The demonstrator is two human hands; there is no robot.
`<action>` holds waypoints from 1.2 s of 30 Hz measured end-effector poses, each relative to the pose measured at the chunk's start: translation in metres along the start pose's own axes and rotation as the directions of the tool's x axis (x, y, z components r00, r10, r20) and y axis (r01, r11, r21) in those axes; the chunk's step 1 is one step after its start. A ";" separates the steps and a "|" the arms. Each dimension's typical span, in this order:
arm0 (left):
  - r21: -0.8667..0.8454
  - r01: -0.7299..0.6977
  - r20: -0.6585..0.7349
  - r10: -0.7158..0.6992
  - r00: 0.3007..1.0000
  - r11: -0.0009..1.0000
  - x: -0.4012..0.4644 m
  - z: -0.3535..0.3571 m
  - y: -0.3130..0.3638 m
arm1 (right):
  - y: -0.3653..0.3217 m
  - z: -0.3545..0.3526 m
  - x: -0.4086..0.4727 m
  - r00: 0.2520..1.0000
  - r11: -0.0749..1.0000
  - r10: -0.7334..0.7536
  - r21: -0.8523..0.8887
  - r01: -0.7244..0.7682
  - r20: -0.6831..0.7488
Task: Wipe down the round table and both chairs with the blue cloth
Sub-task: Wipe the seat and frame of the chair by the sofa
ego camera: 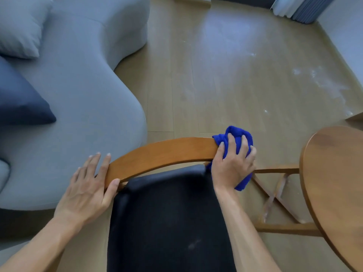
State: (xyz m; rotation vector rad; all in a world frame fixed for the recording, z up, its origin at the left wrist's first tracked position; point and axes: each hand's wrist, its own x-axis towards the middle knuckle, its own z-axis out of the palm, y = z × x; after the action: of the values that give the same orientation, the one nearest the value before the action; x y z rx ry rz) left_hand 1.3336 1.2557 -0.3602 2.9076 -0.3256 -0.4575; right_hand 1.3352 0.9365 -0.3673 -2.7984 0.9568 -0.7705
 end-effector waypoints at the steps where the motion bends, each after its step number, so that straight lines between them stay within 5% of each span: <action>1: 0.004 0.001 -0.001 -0.001 1.000 1.000 -0.001 0.000 0.000 | -0.012 -0.002 -0.004 0.995 0.995 -0.096 -0.009 0.096 0.002; 7: -0.057 0.050 0.037 -0.048 0.998 0.997 0.003 -0.001 0.001 | -0.152 -0.009 -0.102 0.792 0.770 -0.602 0.339 0.541 0.103; 12: -0.081 0.075 0.006 -0.075 0.997 0.994 -0.001 0.000 0.000 | -0.113 -0.005 -0.082 0.616 0.584 -0.787 0.339 0.738 0.014; 17: -0.034 0.046 0.035 -0.044 0.998 0.998 0.002 0.003 -0.003 | 0.000 -0.001 0.013 0.806 0.807 -0.587 0.134 0.575 0.078; 22: -0.041 0.036 0.019 -0.036 0.999 0.999 -0.001 -0.001 0.000 | 0.040 -0.003 0.033 0.905 0.906 -0.418 0.106 0.410 0.079; 25: -0.030 0.023 0.017 -0.022 1.000 0.999 -0.001 -0.004 0.000 | 0.065 -0.001 0.034 0.980 0.953 -0.010 0.298 -0.051 0.201; 28: -0.012 0.009 0.023 -0.009 1.000 1.000 -0.002 -0.005 0.002 | 0.104 -0.003 0.007 0.903 0.905 0.220 0.269 -0.330 0.368; 31: 0.053 -0.020 0.008 0.019 1.000 0.998 -0.005 -0.005 0.002 | 0.114 -0.009 -0.053 0.878 0.910 0.152 0.283 -0.304 0.454; 36: 0.174 -0.159 -0.129 0.183 0.975 0.972 -0.004 -0.002 0.025 | 0.092 -0.004 -0.132 0.870 0.953 -0.165 0.303 0.018 0.465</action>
State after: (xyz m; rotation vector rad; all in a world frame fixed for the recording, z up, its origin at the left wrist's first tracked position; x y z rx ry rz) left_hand 1.3258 1.2332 -0.3515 3.0119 -0.6125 -0.1999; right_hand 1.1935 0.9415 -0.4424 -2.5889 0.5682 -0.1621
